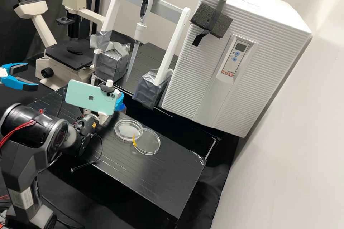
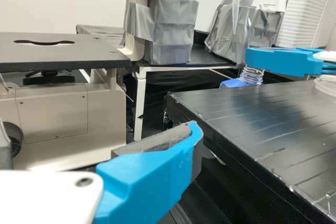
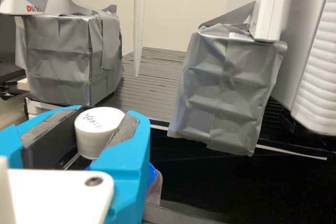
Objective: Close the bottle
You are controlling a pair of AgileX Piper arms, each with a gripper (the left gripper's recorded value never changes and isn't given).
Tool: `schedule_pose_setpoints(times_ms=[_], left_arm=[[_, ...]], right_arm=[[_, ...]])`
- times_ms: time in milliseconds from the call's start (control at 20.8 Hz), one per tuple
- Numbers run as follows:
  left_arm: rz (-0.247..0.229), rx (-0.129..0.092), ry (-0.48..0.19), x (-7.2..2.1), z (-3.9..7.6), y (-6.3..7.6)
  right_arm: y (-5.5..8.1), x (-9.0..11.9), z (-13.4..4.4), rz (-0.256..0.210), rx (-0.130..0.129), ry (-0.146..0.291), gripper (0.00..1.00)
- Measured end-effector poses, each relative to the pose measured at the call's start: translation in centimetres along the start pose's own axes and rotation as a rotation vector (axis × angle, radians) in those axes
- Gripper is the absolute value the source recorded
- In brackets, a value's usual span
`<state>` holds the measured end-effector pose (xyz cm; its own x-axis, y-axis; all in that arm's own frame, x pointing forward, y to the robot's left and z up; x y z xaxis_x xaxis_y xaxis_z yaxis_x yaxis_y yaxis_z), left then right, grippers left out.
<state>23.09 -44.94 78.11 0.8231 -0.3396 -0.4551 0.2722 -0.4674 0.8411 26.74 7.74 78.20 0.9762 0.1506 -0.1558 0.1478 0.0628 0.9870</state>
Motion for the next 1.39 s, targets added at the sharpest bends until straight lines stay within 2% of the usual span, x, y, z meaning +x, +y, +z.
schedule_pose_setpoints(times_ms=[288, 1104, 1248, 1392], left_arm=[[0.000, 0.000, 0.000, 0.00, 0.00, 0.00], [0.003, -0.001, 0.005, -0.05, -0.10, 0.04], [0.003, -0.001, 0.006, -0.05, -0.11, 0.04], [0.003, -0.001, 0.006, -0.05, -0.11, 0.04]], right_arm=[[0.37, -0.22, 0.72, 0.018, 0.000, -0.023, 0.00], [-0.05, -0.21, 0.24, 0.002, 0.000, -0.006, 0.00], [-0.05, -0.21, 0.24, 0.002, 0.015, -0.006, 0.00], [-0.05, -0.21, 0.24, 0.002, 0.017, -0.006, 0.00]])
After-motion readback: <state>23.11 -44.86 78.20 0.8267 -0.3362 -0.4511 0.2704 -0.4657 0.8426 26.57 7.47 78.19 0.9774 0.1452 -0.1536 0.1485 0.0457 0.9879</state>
